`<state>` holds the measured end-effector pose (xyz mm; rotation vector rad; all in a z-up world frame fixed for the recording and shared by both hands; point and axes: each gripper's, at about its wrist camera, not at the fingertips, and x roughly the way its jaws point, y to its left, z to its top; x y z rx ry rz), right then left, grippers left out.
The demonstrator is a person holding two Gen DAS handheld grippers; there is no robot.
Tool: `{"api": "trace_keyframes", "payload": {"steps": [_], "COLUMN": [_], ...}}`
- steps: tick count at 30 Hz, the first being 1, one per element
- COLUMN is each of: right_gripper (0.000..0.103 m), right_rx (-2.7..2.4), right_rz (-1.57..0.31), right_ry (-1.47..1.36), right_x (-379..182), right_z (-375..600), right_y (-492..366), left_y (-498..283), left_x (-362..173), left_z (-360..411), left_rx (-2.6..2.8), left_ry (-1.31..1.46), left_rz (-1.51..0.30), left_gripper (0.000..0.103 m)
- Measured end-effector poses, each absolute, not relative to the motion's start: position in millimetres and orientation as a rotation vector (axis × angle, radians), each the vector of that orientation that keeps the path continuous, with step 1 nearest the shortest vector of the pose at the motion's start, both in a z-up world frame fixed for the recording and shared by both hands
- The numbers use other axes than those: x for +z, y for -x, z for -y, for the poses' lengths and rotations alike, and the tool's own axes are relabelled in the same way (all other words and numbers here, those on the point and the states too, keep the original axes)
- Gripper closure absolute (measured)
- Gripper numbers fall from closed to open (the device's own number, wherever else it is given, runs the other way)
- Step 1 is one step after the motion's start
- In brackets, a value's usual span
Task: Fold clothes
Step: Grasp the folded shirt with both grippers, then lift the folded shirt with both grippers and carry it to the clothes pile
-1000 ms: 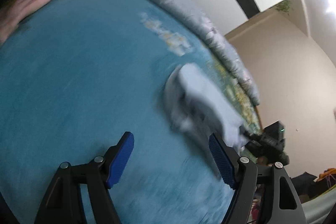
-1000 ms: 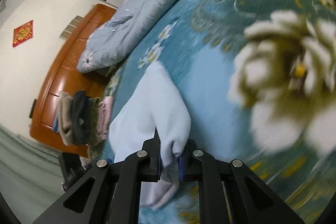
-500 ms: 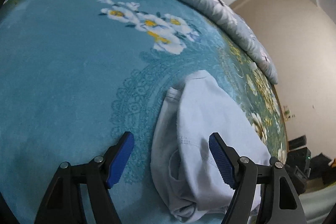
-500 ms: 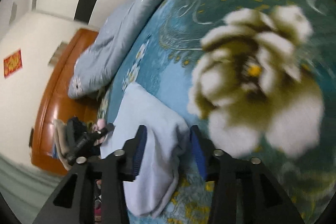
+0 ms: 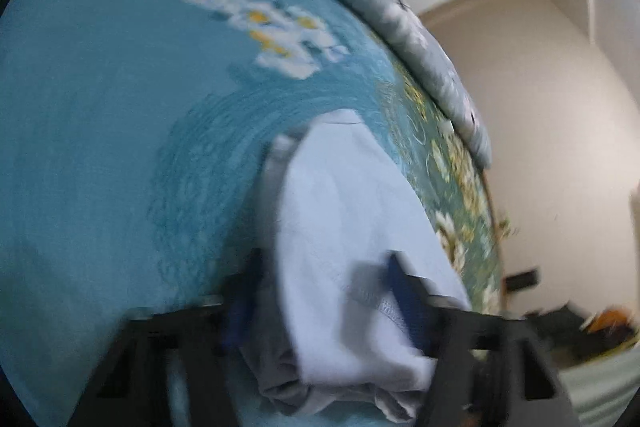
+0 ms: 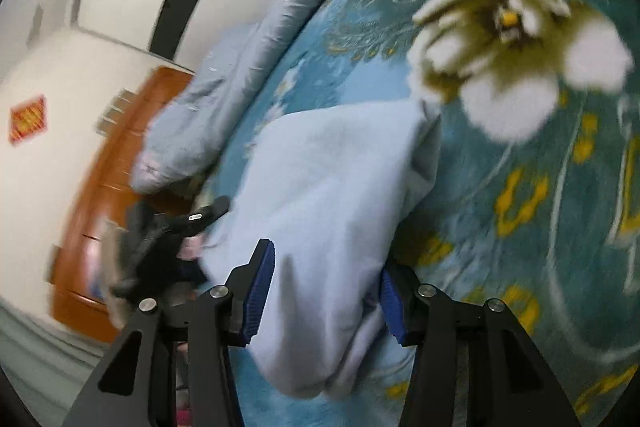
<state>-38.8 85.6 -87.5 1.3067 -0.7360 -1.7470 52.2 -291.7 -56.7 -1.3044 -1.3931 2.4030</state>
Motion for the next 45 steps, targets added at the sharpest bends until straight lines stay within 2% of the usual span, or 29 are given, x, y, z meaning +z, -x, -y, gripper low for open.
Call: {"api": "trace_keyframes", "payload": {"steps": [1, 3, 4, 6, 9, 16, 20, 24, 29, 31, 35, 39, 45], "right_gripper": [0.053, 0.066, 0.069, 0.088, 0.091, 0.091, 0.091, 0.091, 0.092, 0.091, 0.086, 0.074, 0.072], "right_rx": [-1.724, -1.710, -1.707, -1.702, -1.698, -1.664, -1.641, -1.645, -1.672, -1.681, -1.697, -1.713, -1.713], "right_rz": [0.772, 0.821, 0.835, 0.843, 0.832, 0.645, 0.517, 0.415, 0.423, 0.439, 0.470, 0.500, 0.495], "right_ry": [-1.301, -1.303, -1.311, -1.321, -1.330, -1.252, -1.201, -1.227, -1.308, -1.318, -1.338, -1.357, -1.365], "right_x": [-90, -96, -99, -100, -96, -47, -32, -41, -65, -69, -77, -85, -83], "right_z": [-89, -93, -93, -92, -87, -89, -103, -110, -116, -119, -125, -130, -121], "right_y": [38, 38, 40, 44, 50, 45, 34, 23, 24, 26, 29, 31, 27], "left_y": [-54, -58, -59, -61, -76, -126, -169, -184, -185, -184, -184, -181, -164], "left_x": [-59, -60, -59, -59, -49, -20, -14, -30, -42, -40, -37, -38, -51], "left_z": [292, 292, 291, 290, 285, 268, 246, 233, 236, 238, 241, 244, 236], "left_rx": [2.405, 2.416, 2.408, 2.390, 2.403, 2.456, 2.480, 2.501, 2.464, 2.473, 2.491, 2.495, 2.425], "left_ry": [1.300, 1.282, 1.274, 1.258, 1.207, 1.065, 1.046, 1.132, 1.149, 1.145, 1.137, 1.138, 1.176], "left_rz": [1.407, 1.414, 1.435, 1.477, 1.495, 1.487, 1.402, 1.320, 1.355, 1.349, 1.336, 1.336, 1.345], "left_gripper": [0.066, 0.074, 0.078, 0.083, 0.087, 0.088, 0.088, 0.088, 0.087, 0.086, 0.075, 0.061, 0.060]}}
